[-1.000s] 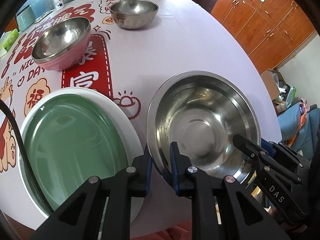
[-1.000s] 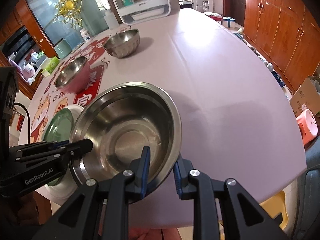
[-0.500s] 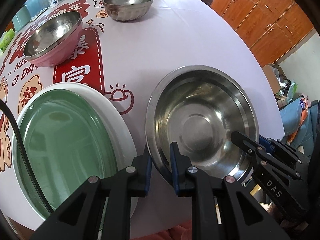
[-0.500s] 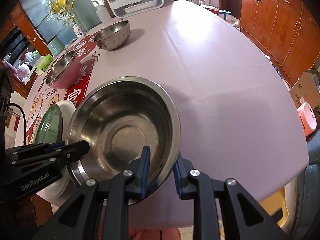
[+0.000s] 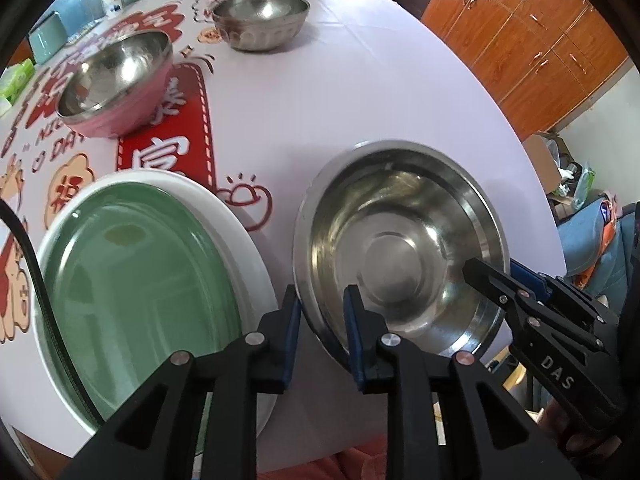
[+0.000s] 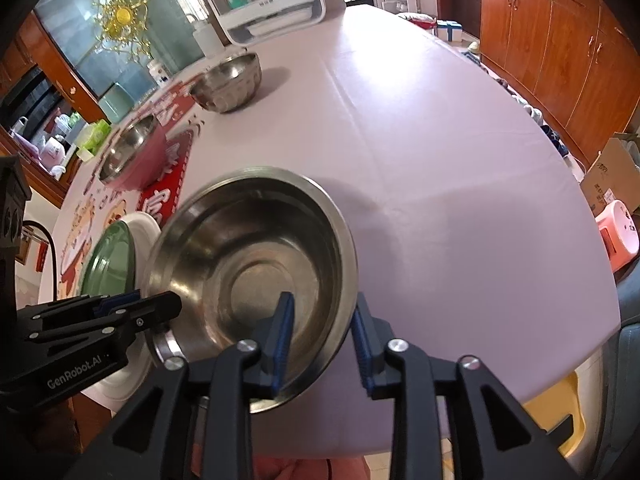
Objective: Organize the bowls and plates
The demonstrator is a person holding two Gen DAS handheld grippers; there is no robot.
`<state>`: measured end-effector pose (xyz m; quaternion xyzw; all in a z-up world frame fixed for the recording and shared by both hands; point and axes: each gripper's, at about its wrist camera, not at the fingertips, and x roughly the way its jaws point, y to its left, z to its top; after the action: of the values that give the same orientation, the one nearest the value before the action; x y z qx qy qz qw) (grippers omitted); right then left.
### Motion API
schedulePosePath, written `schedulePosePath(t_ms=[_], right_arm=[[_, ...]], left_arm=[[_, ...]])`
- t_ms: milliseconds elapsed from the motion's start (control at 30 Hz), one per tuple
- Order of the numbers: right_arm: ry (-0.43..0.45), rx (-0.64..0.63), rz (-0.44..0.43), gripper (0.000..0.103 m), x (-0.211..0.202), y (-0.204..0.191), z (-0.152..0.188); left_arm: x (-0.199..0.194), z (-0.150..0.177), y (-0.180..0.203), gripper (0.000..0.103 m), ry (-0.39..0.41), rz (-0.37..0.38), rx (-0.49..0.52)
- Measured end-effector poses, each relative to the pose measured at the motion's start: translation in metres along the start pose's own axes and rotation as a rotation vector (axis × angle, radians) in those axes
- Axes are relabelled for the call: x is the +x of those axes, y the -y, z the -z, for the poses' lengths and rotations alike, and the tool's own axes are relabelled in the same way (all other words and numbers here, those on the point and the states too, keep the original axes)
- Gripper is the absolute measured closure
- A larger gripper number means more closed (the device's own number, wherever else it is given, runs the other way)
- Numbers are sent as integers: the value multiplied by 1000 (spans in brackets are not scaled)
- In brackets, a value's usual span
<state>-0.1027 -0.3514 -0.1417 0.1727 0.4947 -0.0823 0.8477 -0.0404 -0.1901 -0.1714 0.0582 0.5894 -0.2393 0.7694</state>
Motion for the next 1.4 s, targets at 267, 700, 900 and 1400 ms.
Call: schedulePosePath(t_ms=[267, 700, 900, 1400], right_arm=[[69, -17, -25, 52, -19, -8, -7], [136, -23, -112, 42, -40, -24, -24], [132, -16, -165, 34, -35, -34, -37], [89, -31, -240, 20, -12, -84, -78]], left_arm=[[-25, -2, 0, 77, 76, -7, 3], [-87, -10, -33, 69, 180, -71, -100], [-117, -12, -59, 47, 241, -119, -156], [-142, -12, -129, 19, 252, -179, -267]])
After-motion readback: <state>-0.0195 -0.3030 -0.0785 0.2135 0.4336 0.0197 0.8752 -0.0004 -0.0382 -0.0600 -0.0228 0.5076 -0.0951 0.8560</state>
